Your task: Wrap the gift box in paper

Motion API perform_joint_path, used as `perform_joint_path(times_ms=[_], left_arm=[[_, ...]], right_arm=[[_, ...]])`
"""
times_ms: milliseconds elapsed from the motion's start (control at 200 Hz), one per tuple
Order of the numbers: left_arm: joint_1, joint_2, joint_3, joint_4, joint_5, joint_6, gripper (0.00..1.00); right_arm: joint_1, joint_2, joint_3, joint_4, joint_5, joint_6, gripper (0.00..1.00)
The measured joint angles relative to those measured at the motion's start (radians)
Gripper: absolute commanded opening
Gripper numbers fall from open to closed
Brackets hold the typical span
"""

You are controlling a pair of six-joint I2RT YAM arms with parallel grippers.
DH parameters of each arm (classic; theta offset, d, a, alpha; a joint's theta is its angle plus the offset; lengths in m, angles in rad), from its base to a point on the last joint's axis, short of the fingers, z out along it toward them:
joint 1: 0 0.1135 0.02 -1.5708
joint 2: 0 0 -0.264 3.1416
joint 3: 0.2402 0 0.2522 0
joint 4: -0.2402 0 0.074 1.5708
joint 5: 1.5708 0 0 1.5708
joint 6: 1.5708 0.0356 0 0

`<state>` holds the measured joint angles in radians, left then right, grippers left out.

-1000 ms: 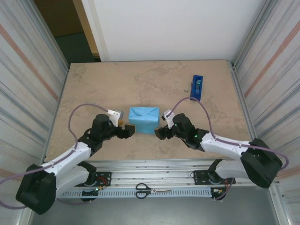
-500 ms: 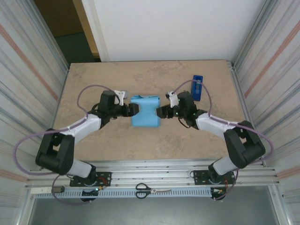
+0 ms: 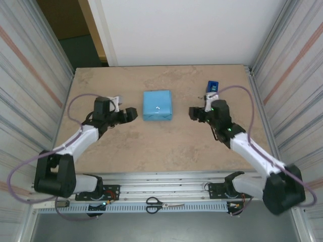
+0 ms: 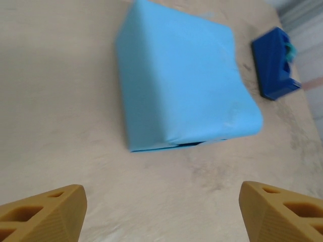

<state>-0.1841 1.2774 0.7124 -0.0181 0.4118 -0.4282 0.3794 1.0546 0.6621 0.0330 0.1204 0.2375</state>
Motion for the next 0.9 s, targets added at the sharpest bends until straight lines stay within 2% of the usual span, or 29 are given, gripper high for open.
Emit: perform_joint_path(times_ms=[95, 190, 381, 486, 621, 802, 902], left_arm=[[0.054, -0.094, -0.069, -0.016, -0.089, 0.003, 0.84], [0.074, -0.177, -0.125, -0.019, -0.200, 0.026, 0.84], [0.080, -0.254, -0.194, 0.000, -0.388, 0.097, 0.86], [0.156, -0.251, -0.205, -0.002, -0.451, 0.127, 0.87], [0.200, -0.216, -0.205, 0.106, -0.540, 0.249, 0.89], [0.217, -0.011, -0.228, 0.298, -0.536, 0.352, 0.88], [0.206, 0.033, -0.280, 0.385, -0.508, 0.404, 0.89]], right_arm=[[-0.111, -0.114, -0.097, 0.013, 0.108, -0.030, 0.85], [-0.235, -0.139, -0.179, 0.021, 0.157, -0.038, 0.85], [-0.398, -0.132, -0.373, 0.138, 0.079, -0.037, 0.86], [-0.412, -0.085, -0.445, 0.272, 0.000, -0.069, 0.87], [-0.412, 0.098, -0.418, 0.426, -0.082, -0.113, 0.87], [-0.412, 0.339, -0.312, 0.610, -0.131, -0.142, 0.88], [-0.413, 0.452, -0.302, 0.755, -0.140, -0.146, 0.90]])
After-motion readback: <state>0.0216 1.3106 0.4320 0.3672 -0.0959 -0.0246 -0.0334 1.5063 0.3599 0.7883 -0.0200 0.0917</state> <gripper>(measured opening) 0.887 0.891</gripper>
